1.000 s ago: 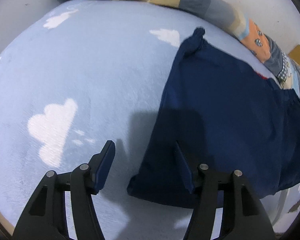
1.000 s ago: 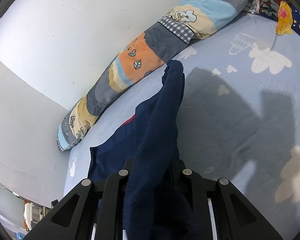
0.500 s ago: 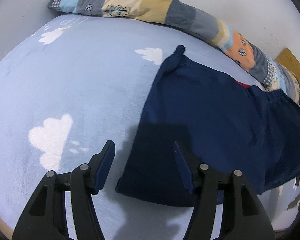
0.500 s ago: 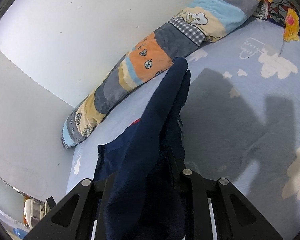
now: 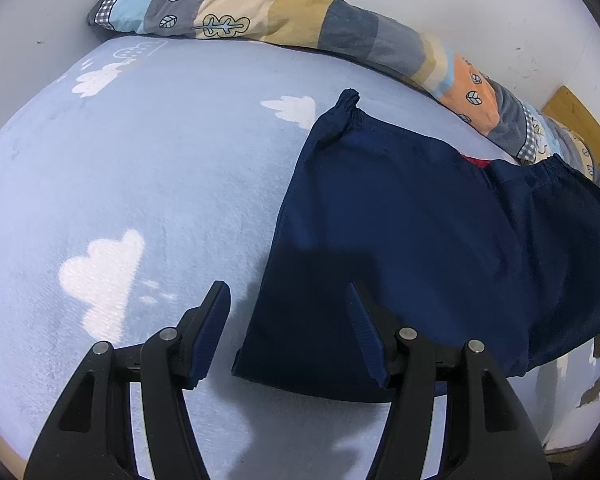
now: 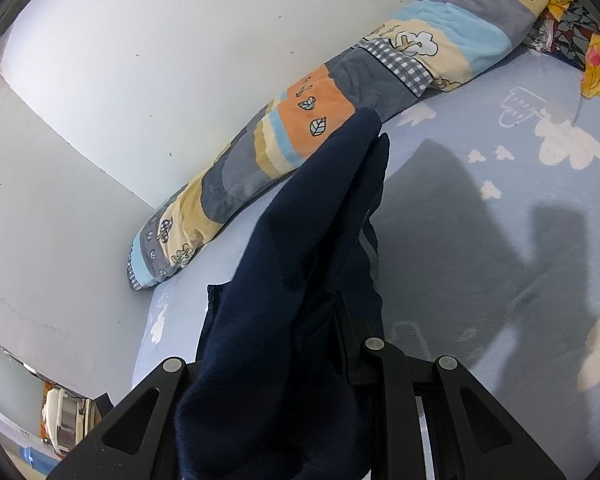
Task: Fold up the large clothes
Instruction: 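Carry the folded half over and lower it onto the other half with the right gripper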
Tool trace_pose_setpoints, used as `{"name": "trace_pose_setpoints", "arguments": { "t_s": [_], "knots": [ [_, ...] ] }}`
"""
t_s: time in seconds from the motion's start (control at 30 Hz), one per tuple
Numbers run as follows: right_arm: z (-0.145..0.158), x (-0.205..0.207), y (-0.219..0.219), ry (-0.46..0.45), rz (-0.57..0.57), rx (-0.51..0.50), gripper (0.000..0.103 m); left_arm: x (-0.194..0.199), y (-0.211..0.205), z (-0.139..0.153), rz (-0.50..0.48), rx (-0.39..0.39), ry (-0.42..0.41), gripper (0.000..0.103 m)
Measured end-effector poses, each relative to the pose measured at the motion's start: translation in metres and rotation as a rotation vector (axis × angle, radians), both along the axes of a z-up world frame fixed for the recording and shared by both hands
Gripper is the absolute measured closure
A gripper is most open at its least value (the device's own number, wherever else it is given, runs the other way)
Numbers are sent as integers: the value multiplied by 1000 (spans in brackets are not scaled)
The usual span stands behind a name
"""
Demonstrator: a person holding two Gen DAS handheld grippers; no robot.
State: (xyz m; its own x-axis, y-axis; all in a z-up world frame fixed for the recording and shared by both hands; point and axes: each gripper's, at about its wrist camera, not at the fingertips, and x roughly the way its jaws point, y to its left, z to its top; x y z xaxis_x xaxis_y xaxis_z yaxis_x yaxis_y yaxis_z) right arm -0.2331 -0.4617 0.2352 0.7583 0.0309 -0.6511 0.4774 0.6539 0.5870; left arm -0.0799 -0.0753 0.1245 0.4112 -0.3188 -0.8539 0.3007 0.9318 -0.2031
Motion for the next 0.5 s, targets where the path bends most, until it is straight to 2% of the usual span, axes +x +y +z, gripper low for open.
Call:
{"name": "trace_pose_setpoints", "arguments": {
  "t_s": [0.5],
  "knots": [
    [18, 14, 48, 5, 56, -50, 83, -1, 15, 10, 16, -51, -6, 43]
  ]
}}
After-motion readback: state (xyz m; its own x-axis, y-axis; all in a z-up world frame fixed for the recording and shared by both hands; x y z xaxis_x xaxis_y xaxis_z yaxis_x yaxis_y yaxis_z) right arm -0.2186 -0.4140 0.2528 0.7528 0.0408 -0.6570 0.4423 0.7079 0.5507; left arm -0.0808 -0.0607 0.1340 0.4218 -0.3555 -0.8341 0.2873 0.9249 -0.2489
